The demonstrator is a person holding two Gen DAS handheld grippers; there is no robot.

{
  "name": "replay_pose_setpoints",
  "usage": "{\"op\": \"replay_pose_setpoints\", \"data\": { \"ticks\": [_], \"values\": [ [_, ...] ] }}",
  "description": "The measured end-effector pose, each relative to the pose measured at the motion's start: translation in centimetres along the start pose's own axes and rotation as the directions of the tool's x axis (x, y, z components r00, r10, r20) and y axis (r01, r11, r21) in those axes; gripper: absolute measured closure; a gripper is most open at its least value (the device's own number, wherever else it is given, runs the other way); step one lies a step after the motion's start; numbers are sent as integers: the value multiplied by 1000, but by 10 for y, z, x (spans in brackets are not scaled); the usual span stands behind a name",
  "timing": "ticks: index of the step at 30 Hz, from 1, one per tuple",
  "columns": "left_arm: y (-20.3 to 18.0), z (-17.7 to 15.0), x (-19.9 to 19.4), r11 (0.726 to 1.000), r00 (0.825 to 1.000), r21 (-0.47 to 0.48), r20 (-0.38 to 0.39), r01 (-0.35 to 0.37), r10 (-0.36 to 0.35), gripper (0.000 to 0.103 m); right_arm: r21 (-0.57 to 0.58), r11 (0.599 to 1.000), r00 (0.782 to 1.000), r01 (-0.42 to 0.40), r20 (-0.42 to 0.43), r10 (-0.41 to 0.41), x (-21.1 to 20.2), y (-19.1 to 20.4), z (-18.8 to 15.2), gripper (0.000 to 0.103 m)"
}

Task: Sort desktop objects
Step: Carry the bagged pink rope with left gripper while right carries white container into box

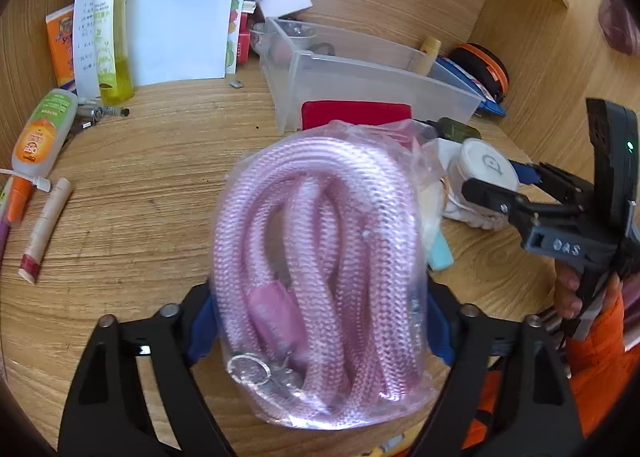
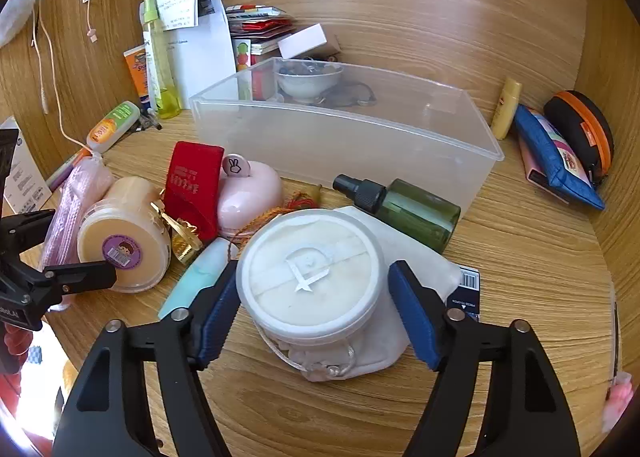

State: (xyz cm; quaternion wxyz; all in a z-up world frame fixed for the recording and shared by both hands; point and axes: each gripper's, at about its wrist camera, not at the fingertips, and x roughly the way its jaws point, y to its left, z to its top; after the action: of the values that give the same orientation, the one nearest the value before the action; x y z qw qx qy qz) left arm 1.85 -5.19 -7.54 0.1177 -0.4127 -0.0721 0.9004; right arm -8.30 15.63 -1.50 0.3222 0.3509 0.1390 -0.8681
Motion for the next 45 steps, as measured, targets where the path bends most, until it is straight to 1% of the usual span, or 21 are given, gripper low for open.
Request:
{"op": "replay_pose_setpoints", "data": {
  "ticks": [1,2,5,7,15,19,23,29,35,41,45],
  "values": [
    [0,1,-1,1000,1000,3,-1,1,-1,30,-5,1000,1000,-2,2,2,0,1,0,39],
    [0,4,-1,1000,1000,5,-3,3,-3,33,-11,1000,1000,2,4,-2,-1,3,0,39],
    [1,2,-7,1000,1000,0,-1,-6,6,37,-12,1000,1000,10,6,-9,-1,4,0,39],
    [0,1,-11,1000,1000,-3,5,-11,11,39,1,1000,1000,-2,9,2,-2,3,0,39],
    [-9,4,-29,1000,998,-6,50,-26,26,40,40,999,999,-30,34,28,-11,-4,2,39],
    [-12,12,-39,999,996,-15,85,-36,37,40,56,998,998,-38,51,35,-18,-9,4,39],
    [-13,24,-46,998,991,-24,119,-51,54,40,60,997,995,-48,86,42,-29,-15,9,39],
    [-12,54,-52,997,982,-30,169,-76,80,40,55,998,989,-28,144,20,-43,-26,21,39],
    [-19,91,-56,994,970,-10,219,-110,109,40,45,999,979,-11,206,1,-57,-39,39,39],
    [-29,130,-46,993,968,3,225,-117,114,40,40,999,969,-11,245,1,-59,-57,64,39],
    [-36,156,-34,994,971,9,214,-112,108,40,34,999,967,4,256,-12,-54,-67,80,39]
  ]
}}
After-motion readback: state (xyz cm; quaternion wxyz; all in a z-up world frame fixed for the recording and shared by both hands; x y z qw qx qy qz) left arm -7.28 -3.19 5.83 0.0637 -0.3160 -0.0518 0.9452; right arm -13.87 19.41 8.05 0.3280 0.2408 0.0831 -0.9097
